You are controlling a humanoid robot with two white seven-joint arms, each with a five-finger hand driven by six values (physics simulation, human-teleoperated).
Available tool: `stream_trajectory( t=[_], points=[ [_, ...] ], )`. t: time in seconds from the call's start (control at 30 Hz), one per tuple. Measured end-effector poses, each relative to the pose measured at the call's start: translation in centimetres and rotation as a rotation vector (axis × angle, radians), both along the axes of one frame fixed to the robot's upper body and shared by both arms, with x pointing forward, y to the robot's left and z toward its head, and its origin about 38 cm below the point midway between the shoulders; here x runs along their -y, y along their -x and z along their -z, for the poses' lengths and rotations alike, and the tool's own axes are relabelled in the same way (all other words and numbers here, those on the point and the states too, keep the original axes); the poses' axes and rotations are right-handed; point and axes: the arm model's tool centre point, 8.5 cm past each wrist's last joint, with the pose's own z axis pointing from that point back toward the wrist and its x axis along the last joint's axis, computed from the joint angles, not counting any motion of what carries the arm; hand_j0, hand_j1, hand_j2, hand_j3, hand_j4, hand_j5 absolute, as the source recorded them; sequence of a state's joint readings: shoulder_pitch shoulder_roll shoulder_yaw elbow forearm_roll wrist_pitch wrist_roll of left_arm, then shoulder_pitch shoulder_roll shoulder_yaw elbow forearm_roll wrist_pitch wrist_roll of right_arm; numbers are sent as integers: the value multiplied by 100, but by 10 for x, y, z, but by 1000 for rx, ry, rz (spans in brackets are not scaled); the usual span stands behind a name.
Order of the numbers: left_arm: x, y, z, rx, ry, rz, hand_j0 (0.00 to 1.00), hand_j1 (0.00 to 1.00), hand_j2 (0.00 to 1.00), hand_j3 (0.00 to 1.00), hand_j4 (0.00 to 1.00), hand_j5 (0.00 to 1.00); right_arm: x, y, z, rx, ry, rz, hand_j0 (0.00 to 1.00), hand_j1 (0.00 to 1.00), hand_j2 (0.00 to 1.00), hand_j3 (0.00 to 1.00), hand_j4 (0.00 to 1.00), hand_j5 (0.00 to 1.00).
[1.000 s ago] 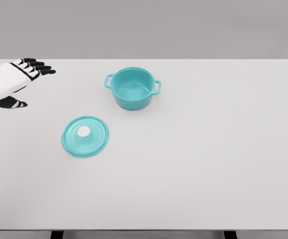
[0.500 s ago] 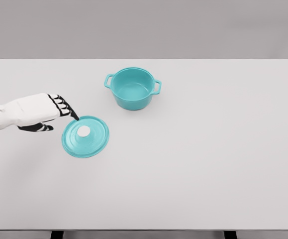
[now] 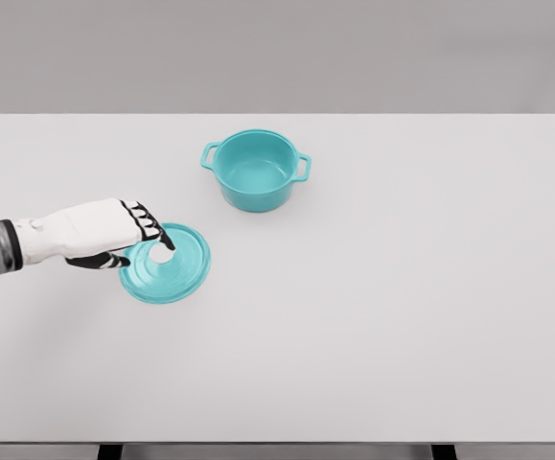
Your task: Cover the pot with left arm
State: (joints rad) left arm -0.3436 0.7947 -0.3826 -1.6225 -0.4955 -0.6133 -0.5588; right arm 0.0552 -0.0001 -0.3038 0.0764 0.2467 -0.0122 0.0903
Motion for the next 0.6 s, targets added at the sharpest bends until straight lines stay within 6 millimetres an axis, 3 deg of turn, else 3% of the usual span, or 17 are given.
stream_trajectory(
  t=[0.6],
  points=[
    [12,-9,21,-25,27,-21,75,75,75,75,75,75,0,0,0,0,0,0,100,100,100,100,100,100]
  ],
)
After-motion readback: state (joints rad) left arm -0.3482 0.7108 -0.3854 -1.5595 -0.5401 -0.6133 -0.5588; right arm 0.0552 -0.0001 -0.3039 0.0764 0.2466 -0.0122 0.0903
